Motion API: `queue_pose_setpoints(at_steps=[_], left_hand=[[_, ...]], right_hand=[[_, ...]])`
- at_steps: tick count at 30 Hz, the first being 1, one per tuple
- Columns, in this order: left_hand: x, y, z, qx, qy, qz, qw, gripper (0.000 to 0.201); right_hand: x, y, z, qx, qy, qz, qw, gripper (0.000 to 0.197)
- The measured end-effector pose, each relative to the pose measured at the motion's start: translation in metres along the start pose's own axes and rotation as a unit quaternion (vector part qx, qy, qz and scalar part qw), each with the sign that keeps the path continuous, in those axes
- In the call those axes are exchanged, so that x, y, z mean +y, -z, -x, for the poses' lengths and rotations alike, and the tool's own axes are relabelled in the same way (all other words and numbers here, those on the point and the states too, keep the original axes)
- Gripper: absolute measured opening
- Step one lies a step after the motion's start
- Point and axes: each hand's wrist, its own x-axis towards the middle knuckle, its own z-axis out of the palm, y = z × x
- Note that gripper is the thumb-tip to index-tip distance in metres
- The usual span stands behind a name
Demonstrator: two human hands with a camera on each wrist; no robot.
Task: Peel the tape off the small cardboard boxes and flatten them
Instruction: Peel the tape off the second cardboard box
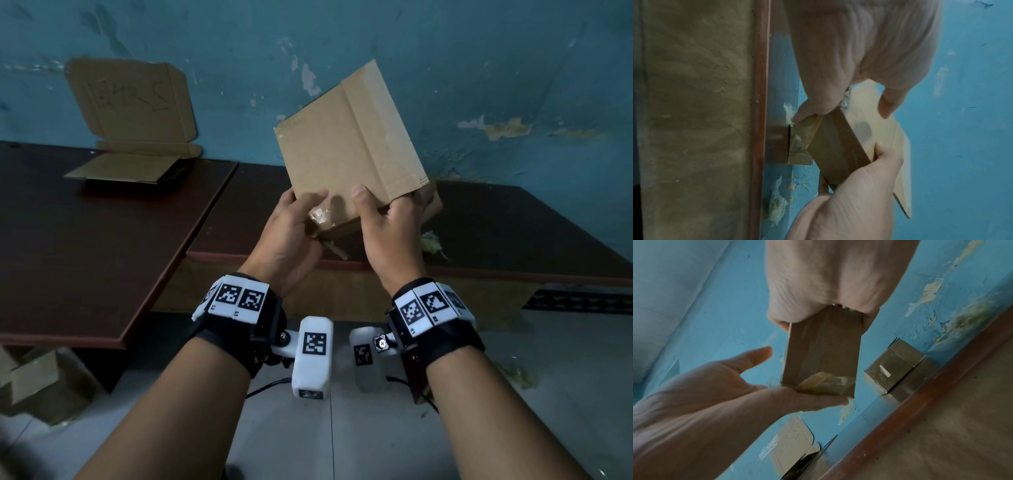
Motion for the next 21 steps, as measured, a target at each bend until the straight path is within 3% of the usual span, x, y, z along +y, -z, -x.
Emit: queue_pose_setpoints(at_steps=[8, 12, 17, 21], left_hand=[[0.0, 0.004, -0.003, -0.025, -0.015, -0.04, 0.999, 0.047], [0.003, 0.003, 0.001, -0.038, -0.012, -0.059, 0.997, 0.06], [0.005, 0.001, 0.002, -0.016, -0.004, -0.022, 1.0, 0.053], [0.003, 0.003, 0.002, -0.041, -0.021, -0.075, 0.996, 0.046]], right_hand=[[-0.01, 0.005, 0.007, 0.001, -0.017, 0.007, 1.0, 0.062], [-0.013, 0.007, 0.006, -0.009, -0.041, -0.005, 0.999, 0.061], [-0.015, 0.008, 0.005, -0.013, -0.043, -0.002, 0.999, 0.058], [-0.016, 0.008, 0.005, -0.003, -0.038, 0.006, 0.999, 0.062]])
